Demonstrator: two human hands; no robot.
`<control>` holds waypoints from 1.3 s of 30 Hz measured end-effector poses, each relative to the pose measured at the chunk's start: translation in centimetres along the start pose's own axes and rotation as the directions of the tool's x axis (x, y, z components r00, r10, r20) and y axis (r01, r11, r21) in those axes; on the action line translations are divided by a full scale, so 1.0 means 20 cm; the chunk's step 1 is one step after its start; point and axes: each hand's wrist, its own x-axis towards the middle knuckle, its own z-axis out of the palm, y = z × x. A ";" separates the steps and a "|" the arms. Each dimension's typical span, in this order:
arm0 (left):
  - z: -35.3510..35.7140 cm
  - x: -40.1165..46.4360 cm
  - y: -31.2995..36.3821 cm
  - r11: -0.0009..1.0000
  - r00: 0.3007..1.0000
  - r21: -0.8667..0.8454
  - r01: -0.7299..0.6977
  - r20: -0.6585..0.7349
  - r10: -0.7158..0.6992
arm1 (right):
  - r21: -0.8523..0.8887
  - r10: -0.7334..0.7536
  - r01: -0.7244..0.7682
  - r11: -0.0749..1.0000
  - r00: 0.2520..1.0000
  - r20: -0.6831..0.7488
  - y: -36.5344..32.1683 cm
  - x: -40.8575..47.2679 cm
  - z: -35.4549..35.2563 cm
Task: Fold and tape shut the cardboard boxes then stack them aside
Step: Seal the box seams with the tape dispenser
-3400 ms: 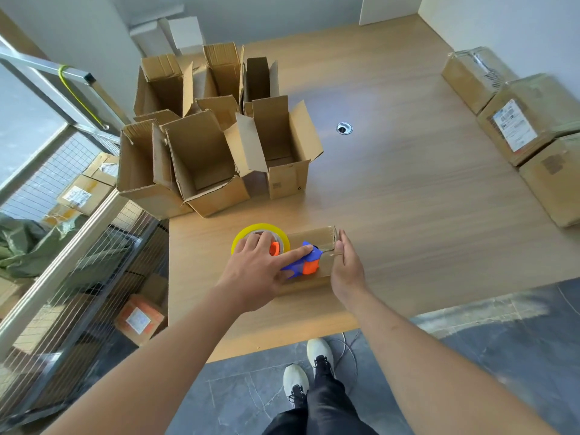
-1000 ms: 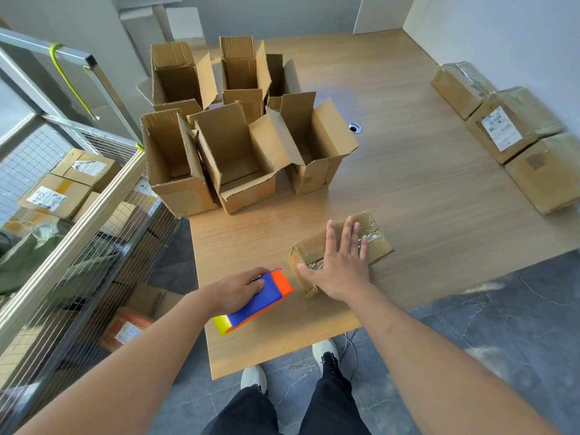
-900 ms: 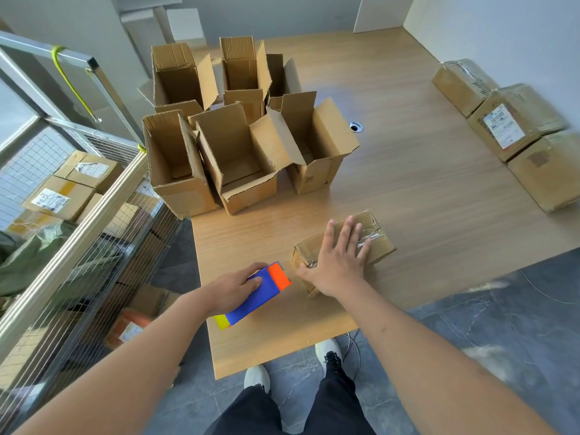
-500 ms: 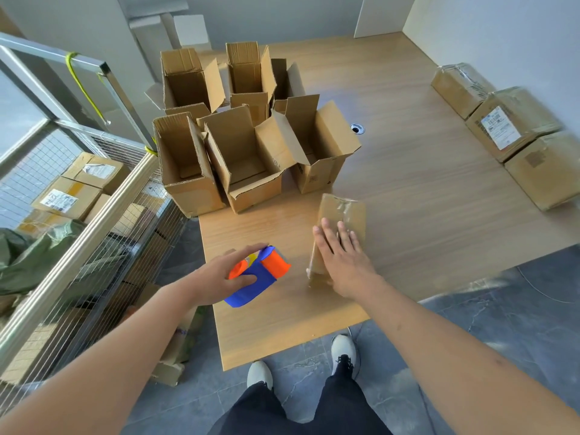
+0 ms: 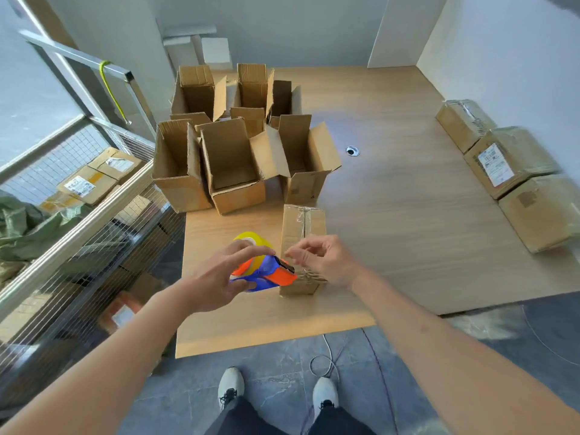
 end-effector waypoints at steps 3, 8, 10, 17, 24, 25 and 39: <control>0.07 0.02 0.15 1.000 0.999 0.026 -0.010 -0.046 0.011 | 0.037 -0.034 0.031 0.999 0.997 0.067 -0.05 -0.07 -0.09; 0.15 -0.01 0.33 1.000 0.998 0.027 0.006 -0.061 -0.004 | 0.160 -0.021 -0.009 0.987 0.983 0.182 -0.04 -0.16 -0.21; 0.16 -0.02 0.38 1.000 0.998 0.029 0.009 -0.065 -0.007 | 0.183 -0.014 -0.026 0.983 0.977 0.215 -0.03 -0.19 -0.24; 0.13 -0.02 0.42 0.999 1.000 0.046 -0.005 -0.017 0.006 | 0.160 -0.007 -0.028 0.987 0.977 0.211 -0.03 -0.21 -0.28; 0.05 -0.01 0.37 0.999 1.000 0.047 0.001 0.024 -0.002 | 0.133 0.009 -0.024 0.991 0.994 0.108 -0.08 -0.16 -0.21; 0.03 0.00 0.36 0.999 1.000 0.042 0.006 0.029 -0.008 | 0.123 0.000 -0.010 0.992 0.996 0.086 -0.09 -0.15 -0.20; -0.09 -0.03 0.09 0.984 0.945 0.125 0.128 0.284 -0.159 | 0.306 0.297 -0.170 0.937 0.849 -0.437 0.24 -0.28 -0.10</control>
